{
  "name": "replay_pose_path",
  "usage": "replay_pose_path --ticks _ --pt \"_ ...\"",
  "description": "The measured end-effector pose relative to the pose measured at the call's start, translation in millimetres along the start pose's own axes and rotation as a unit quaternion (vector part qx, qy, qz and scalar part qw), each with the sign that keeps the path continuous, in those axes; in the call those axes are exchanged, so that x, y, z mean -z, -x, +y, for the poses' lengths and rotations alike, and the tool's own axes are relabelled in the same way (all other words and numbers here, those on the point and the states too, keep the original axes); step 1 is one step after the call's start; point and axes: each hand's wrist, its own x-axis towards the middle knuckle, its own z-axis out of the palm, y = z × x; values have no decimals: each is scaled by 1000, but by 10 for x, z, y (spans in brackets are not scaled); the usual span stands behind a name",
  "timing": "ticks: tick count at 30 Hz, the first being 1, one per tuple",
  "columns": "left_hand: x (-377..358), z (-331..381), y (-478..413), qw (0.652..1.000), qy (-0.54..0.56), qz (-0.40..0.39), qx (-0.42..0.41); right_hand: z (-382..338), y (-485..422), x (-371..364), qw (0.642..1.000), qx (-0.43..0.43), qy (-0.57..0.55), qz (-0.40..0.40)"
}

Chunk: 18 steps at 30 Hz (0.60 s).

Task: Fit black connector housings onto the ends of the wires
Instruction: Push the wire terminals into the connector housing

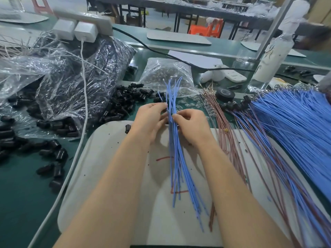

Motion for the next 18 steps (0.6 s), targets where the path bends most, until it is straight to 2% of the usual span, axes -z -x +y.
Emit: replay_pose_path --ticks 3,5,7,10,15,18 --pt "-9 10 43 999 -39 -26 3 3 -4 -72 999 0 -29 -16" --pt "9 7 28 999 -49 -5 -8 15 -8 -93 998 -4 -54 -20" --pt "49 -8 -27 991 -112 48 -53 32 -10 -92 998 -1 -65 -14" --pt "112 -40 -85 951 -253 107 -142 55 -11 -89 999 10 -48 -10" --pt "50 -90 -48 910 -376 42 -172 43 -17 -70 998 19 -55 16" --pt "37 -96 -23 881 -429 52 -193 35 -9 -26 996 29 -61 50"
